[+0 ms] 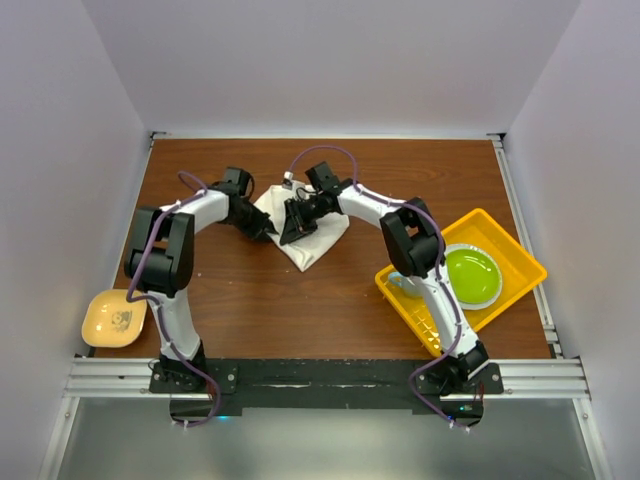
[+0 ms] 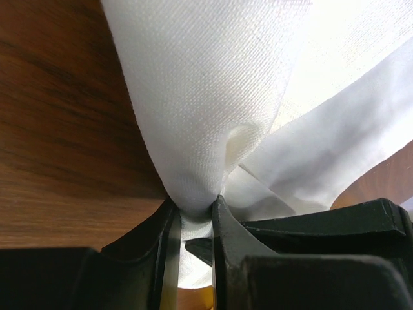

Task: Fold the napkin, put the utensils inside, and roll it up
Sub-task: Roll the napkin with the utensil

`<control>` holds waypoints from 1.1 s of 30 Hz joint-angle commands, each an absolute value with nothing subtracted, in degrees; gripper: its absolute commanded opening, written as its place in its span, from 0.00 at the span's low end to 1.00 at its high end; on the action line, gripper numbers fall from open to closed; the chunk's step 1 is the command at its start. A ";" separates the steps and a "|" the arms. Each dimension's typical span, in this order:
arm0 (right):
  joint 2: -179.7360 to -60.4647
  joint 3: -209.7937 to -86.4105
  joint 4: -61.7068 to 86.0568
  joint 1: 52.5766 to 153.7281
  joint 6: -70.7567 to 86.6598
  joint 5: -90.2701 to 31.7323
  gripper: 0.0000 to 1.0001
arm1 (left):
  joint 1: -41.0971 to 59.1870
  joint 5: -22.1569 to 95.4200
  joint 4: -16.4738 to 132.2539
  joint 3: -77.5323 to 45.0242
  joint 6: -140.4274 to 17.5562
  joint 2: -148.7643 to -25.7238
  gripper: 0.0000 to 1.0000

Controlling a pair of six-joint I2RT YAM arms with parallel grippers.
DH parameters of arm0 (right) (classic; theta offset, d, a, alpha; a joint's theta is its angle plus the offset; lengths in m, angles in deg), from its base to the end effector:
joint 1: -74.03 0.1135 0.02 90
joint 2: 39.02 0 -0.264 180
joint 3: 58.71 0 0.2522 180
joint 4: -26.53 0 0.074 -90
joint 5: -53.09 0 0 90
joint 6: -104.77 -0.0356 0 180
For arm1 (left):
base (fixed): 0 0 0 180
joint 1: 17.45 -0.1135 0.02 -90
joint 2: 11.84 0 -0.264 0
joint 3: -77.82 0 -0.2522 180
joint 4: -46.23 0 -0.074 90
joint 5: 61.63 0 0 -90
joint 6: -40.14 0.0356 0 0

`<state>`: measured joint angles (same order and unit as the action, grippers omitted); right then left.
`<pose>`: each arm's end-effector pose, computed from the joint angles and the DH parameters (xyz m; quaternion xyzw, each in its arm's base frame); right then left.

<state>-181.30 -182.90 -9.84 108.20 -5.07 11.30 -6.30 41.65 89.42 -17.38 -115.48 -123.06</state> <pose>0.4198 0.3170 0.1172 -0.2321 0.8469 0.4730 0.0716 0.3705 -0.0814 0.1455 -0.4292 0.8786 -0.1984 0.0671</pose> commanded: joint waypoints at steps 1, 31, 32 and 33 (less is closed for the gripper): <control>-176.05 -181.46 -20.54 109.00 4.13 -1.75 0.25 | -5.06 38.30 98.84 -20.66 -115.33 -123.20 0.00; -161.97 -155.70 9.78 130.01 21.80 -47.90 0.63 | -4.62 44.54 104.82 -21.89 -116.30 -122.93 0.00; -162.50 -155.87 9.52 130.10 21.80 -47.81 0.57 | -4.62 44.89 104.90 -22.06 -116.48 -122.84 0.00; -162.85 -155.70 9.69 130.27 21.62 -47.63 0.54 | -4.62 45.33 104.73 -22.50 -116.56 -122.76 0.00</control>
<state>-161.06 -156.39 6.75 129.57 20.22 -43.65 -5.01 44.88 99.11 -20.20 -116.31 -120.59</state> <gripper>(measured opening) 0.596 0.235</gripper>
